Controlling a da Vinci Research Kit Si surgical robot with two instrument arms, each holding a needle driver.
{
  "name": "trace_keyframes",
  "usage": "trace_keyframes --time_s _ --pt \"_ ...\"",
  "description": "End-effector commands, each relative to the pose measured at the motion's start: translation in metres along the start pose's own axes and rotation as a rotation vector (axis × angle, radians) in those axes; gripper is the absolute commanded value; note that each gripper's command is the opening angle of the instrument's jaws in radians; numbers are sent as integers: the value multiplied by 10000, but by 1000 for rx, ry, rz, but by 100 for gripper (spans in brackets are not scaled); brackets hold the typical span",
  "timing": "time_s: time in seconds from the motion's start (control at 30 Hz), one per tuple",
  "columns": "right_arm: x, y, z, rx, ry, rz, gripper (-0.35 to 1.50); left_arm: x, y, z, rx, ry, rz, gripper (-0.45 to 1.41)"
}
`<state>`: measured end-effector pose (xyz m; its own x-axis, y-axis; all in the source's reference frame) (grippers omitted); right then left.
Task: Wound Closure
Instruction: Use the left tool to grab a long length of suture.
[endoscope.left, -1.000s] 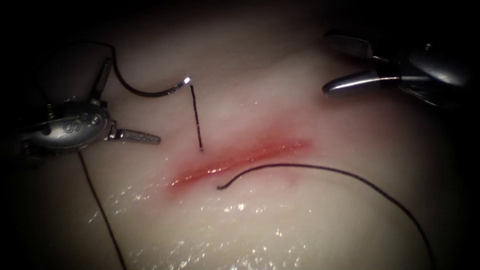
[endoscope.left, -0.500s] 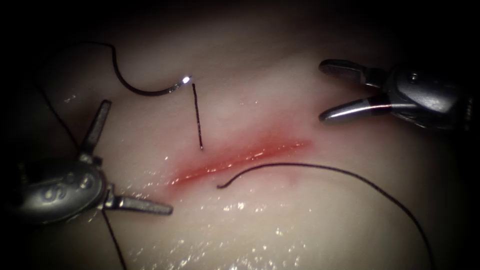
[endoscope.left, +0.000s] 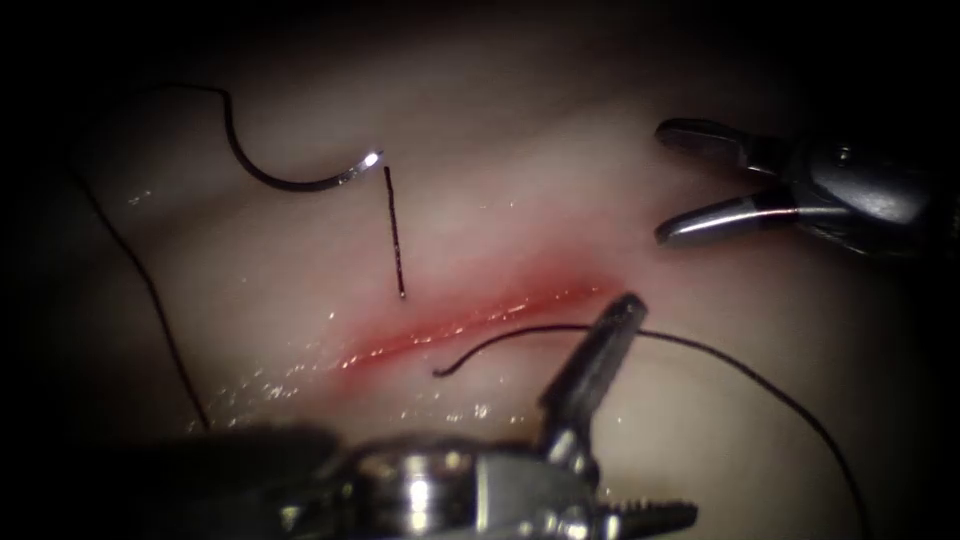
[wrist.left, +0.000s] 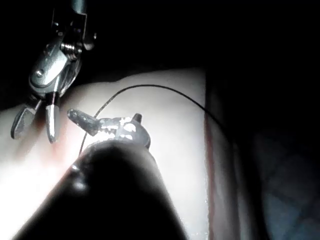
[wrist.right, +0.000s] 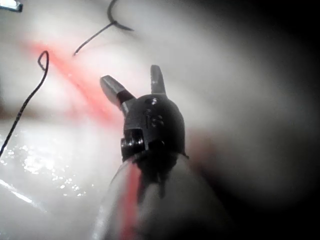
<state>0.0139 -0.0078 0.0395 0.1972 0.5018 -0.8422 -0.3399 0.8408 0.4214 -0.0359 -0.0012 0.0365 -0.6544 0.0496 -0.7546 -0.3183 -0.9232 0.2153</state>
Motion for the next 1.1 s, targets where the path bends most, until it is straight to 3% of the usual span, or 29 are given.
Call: trace_keyframes --time_s 0.03,0.1,0.3,0.4,0.57,1.1 --pt "-5 -2 9 2 3 -2 128 -1 4 13 -8 1 19 57" --pt "-6 -3 8 2 4 -3 128 -2 7 26 -22 12 84 47" --pt "-7 -3 6 0 3 -4 126 -10 18 51 -82 90 157 41" --pt "-7 -3 6 0 3 -4 126 -15 29 61 -110 70 196 41" --pt "-8 -4 6 0 3 -5 126 -19 42 75 -129 55 248 22" --pt "-13 -1 8 -3 4 18 126 4 49 79 -104 106 327 12"
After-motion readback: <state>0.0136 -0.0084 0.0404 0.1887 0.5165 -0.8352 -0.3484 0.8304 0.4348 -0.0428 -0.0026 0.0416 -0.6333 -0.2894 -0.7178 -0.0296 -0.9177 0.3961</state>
